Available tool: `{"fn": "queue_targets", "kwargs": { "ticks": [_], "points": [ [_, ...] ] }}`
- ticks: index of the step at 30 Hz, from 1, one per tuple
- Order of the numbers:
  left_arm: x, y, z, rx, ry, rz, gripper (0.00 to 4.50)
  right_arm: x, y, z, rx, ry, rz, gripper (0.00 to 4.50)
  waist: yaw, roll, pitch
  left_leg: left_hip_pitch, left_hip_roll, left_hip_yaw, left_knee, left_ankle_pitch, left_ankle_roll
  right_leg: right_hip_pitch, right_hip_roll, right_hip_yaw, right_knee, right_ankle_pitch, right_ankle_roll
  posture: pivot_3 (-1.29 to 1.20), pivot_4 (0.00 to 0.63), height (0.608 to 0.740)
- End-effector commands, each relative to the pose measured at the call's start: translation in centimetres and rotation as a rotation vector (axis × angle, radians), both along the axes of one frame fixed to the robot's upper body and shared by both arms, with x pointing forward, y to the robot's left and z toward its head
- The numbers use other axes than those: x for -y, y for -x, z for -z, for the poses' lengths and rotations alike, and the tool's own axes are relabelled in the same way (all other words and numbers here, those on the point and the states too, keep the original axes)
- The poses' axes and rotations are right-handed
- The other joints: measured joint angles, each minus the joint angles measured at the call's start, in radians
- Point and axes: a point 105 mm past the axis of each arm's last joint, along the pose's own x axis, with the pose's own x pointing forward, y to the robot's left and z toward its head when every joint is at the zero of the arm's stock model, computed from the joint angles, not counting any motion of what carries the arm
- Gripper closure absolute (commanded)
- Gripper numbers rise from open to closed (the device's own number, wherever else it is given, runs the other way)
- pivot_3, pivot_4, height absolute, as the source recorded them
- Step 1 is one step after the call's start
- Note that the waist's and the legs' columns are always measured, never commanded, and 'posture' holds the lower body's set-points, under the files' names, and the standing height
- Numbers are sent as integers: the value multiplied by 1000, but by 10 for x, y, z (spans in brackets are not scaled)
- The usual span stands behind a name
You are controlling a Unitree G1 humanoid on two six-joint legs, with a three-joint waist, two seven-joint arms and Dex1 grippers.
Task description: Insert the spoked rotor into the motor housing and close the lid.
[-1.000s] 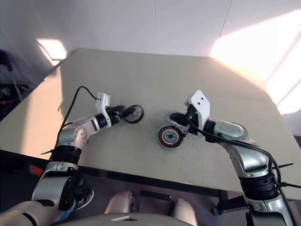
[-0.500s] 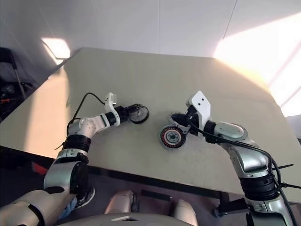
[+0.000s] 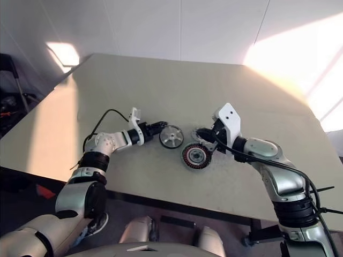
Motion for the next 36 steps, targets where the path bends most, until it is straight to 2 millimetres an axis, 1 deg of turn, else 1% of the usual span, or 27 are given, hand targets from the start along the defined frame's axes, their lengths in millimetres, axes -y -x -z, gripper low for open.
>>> {"fn": "queue_targets", "kwargs": {
  "ticks": [1, 4, 7, 12, 15, 18, 20, 23, 25, 27, 29, 30, 31, 33, 35, 36],
  "points": [
    [-2, 1, -7, 25, -5, 6, 2605, -1, -5, -14, 62, -3, -3, 4500, 0, 0, 0, 0, 0, 0, 0, 0, 0, 0, 0, 0, 0, 0, 0, 0, 0, 740],
    [-1, 7, -2, 18, -18, 30, 2605, -1, -6, -13, 63, -1, -3, 4500, 0, 0, 0, 0, 0, 0, 0, 0, 0, 0, 0, 0, 0, 0, 0, 0, 0, 740],
    [0, 10, -2, 18, -16, 46, 2605, -1, -6, -13, 63, -1, -2, 4500, 0, 0, 0, 0, 0, 0, 0, 0, 0, 0, 0, 0, 0, 0, 0, 0, 0, 740],
    [0, 11, 1, 13, -33, 47, 2605, -1, -6, -13, 65, -1, 0, 4500, -1, 0, 0, 0, 0, 0, 0, 0, 0, 0, 0, 0, 0, 0, 0, 0, 0, 740],
    [0, 10, -1, 19, -26, 41, 2605, -1, -5, -12, 64, -1, 2, 4500, -1, 0, 0, 0, 0, 0, 0, 0, 0, 0, 0, 0, 0, 0, 0, 0, 0, 740],
    [-1, 9, -4, 23, -1, 35, 3188, 0, -5, -12, 64, -1, 5, 4500, -1, 0, 0, 0, 0, 0, 0, 0, 0, 0, 0, 0, 0, 0, 0, 0, 0, 740],
    [0, 11, -9, 28, 37, 42, 3689, 0, -5, -13, 64, -2, 8, 4500, -1, 0, 0, 0, 0, 0, 0, 0, 0, 0, 0, 0, 0, 0, 0, 0, 0, 740],
    [1, 14, -16, 38, 88, 57, 3689, 7, -10, -13, 69, 4, 39, 4500, -7, 0, 0, 2, 0, 0, 0, 0, 0, 2, 0, 0, 0, 0, 0, 0, 0, 740],
    [0, 15, -17, 35, 99, 60, 3689, 14, -14, -14, 77, 12, 68, 4500, -13, 0, 0, 2, 0, 0, 0, 0, 0, 1, 0, 0, 0, 0, 0, 0, 0, 740],
    [-2, 16, -19, 25, 133, 58, 3689, 29, -21, -14, 81, 45, 124, 4500, -17, 0, 0, 2, 0, 0, 0, 0, 0, 1, 0, 0, 0, 0, 0, 0, 0, 740],
    [-4, 16, -26, 20, 198, 57, 3689, 47, -28, -11, 77, 91, 198, 4500, -17, 0, 0, 0, 0, 0, 0, 0, 0, 1, 0, 0, -1, 0, 0, 0, 0, 740],
    [-6, 15, -33, 18, 257, 53, 3689, 60, -33, -8, 74, 124, 249, 4500, -18, 0, 0, 0, 0, 0, 0, 0, 0, 0, 0, 0, -1, 0, 0, 0, 0, 740],
    [-7, 15, -38, 16, 296, 51, 3689, 68, -36, -7, 72, 146, 282, 4500, -18, 0, 0, 0, -1, 0, 0, 0, 0, 0, 0, 0, -1, 0, 0, 0, 0, 740],
    [-12, 11, -54, 20, 429, 36, 3689, 100, -43, 0, 46, 221, 413, 4500, -21, 0, 0, 0, -1, 0, 0, 0, -1, 0, 0, 0, -1, 0, 0, 0, 0, 740],
    [-13, 10, -63, 6, 524, 35, 3689, 129, -47, 8, 10, 298, 533, 4500, -21, 0, 0, -1, 0, 0, 0, 0, -1, 0, 0, 0, -1, 0, 0, 0, 0, 740],
    [-11, 10, -64, -5, 545, 42, 3689, 137, -47, 10, -1, 322, 561, 4500, -20, 0, 0, -1, -1, 0, 0, 0, -1, 0, 0, 0, -1, 0, 0, 0, 0, 740]
  ]
}}
